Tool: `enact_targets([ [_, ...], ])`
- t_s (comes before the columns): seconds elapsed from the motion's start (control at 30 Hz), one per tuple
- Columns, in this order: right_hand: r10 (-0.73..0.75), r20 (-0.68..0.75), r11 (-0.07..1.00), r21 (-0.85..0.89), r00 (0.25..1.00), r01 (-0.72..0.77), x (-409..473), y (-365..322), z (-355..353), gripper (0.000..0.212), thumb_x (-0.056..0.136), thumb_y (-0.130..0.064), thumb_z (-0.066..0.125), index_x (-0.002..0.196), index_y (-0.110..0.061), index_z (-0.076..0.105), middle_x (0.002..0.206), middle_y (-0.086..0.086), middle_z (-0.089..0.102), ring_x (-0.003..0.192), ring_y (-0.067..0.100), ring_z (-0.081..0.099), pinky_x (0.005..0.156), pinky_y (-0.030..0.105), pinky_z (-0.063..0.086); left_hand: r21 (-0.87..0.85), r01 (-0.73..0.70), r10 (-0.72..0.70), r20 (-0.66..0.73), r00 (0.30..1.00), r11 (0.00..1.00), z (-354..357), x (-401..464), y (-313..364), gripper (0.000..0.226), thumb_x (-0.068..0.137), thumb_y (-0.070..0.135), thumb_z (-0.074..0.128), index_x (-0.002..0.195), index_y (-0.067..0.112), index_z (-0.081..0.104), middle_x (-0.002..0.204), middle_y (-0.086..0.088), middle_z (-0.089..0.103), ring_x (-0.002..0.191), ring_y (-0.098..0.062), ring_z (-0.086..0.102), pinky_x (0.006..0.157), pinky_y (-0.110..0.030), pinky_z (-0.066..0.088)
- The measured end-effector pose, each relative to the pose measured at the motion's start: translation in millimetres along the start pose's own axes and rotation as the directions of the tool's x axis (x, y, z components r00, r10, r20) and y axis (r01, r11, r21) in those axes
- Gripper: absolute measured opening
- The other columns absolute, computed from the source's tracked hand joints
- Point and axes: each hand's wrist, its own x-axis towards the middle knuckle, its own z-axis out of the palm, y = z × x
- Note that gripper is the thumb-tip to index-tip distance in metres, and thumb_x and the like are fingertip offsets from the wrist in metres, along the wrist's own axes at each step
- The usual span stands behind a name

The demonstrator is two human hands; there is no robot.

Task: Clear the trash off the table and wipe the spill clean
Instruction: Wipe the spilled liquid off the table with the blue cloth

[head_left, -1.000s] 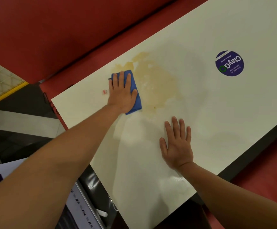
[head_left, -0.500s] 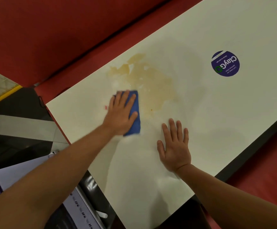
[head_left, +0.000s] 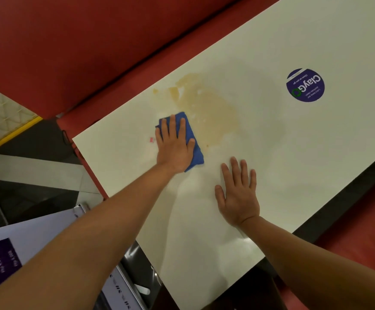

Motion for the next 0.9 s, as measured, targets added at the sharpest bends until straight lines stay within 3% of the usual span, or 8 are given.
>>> enact_targets([
  [0.17,0.021,0.056,0.998,0.064,0.998,-0.024,1.1,1.5,-1.6,0.059,0.106,-0.042,0.021,0.161,-0.022,0.022,0.172,0.005,0.003,0.158,0.024,-0.010,0.127,0.049,-0.003,-0.104,-0.120,0.132,0.124,0.983,0.987,19.5,-84.7,33.8,0.065,0.108,0.048,0.015,0.162,0.018,-0.003,0.169,-0.011,-0.015,0.151,-0.028,-0.027,0.124,-0.051,-0.013],
  [0.27,0.149,-0.024,0.905,0.406,0.989,-0.127,2.8,0.1,-11.0,0.049,0.106,-0.030,0.025,0.151,-0.022,0.045,0.167,0.000,0.025,0.158,0.017,0.007,0.128,0.042,0.001,-0.369,-0.156,0.230,0.165,0.959,0.916,13.0,-114.4,22.3,0.060,0.110,0.045,0.019,0.162,0.021,0.002,0.166,0.002,-0.018,0.152,-0.020,-0.025,0.126,-0.043,-0.010],
  [0.33,0.210,-0.069,0.825,0.548,0.975,-0.138,7.6,-7.7,-20.5,0.044,0.104,-0.025,0.033,0.143,-0.019,0.053,0.159,0.003,0.040,0.154,0.024,0.022,0.126,0.048,0.014,-0.487,-0.125,0.186,0.079,0.979,0.865,3.9,-118.0,-3.3,0.061,0.108,0.046,0.022,0.162,0.020,0.012,0.169,0.000,-0.006,0.156,-0.021,-0.013,0.126,-0.037,-0.006],
  [0.4,0.070,-0.132,0.886,0.464,0.989,-0.001,13.0,-27.8,-24.0,0.044,0.102,-0.028,0.040,0.141,-0.014,0.053,0.156,0.009,0.043,0.150,0.034,0.027,0.121,0.052,0.023,-0.421,-0.069,0.058,-0.038,0.998,0.904,1.1,-110.1,-38.1,0.063,0.104,0.047,0.021,0.159,0.017,0.026,0.169,-0.008,0.010,0.157,-0.028,-0.001,0.127,-0.043,0.001],
  [0.5,-0.180,-0.081,0.954,0.227,0.980,0.194,23.5,-69.6,-6.9,0.055,0.100,-0.039,0.048,0.149,-0.013,0.049,0.162,0.016,0.034,0.151,0.045,0.022,0.122,0.055,0.021,-0.250,0.042,-0.064,-0.083,0.994,0.967,2.7,-100.5,-77.3,0.061,0.102,0.044,0.023,0.156,0.016,0.031,0.167,-0.009,0.021,0.155,-0.032,0.009,0.125,-0.055,0.010],
  [0.6,-0.178,0.047,0.984,0.039,0.983,0.176,22.0,-95.5,15.1,0.063,0.105,-0.050,0.038,0.160,-0.020,0.030,0.170,0.013,0.013,0.156,0.043,0.003,0.125,0.058,0.011,-0.153,0.029,-0.045,-0.096,0.994,0.988,10.3,-101.5,-82.6,0.060,0.102,0.042,0.024,0.156,0.017,0.032,0.168,-0.007,0.021,0.156,-0.030,0.010,0.126,-0.052,0.008],
  [0.77,-0.284,0.083,0.955,-0.065,0.955,0.290,38.1,-59.0,13.0,0.056,0.107,-0.045,0.032,0.159,-0.025,0.034,0.168,0.012,0.021,0.155,0.043,0.011,0.123,0.059,0.017,-0.165,0.022,-0.045,-0.133,0.990,0.986,11.2,-98.5,-82.5,0.064,0.098,0.046,0.033,0.155,0.016,0.036,0.167,-0.008,0.023,0.155,-0.032,0.012,0.126,-0.050,0.006],
  [0.9,-0.179,0.089,0.979,-0.085,0.980,0.186,92.6,-14.0,-9.6,0.058,0.105,-0.048,0.024,0.159,-0.028,0.032,0.170,0.007,0.018,0.156,0.040,0.008,0.124,0.056,0.012,-0.152,0.014,-0.037,-0.151,0.988,0.988,14.3,-98.7,-82.6,0.065,0.096,0.047,0.039,0.154,0.016,0.038,0.166,-0.009,0.024,0.155,-0.033,0.013,0.126,-0.052,0.007],
])
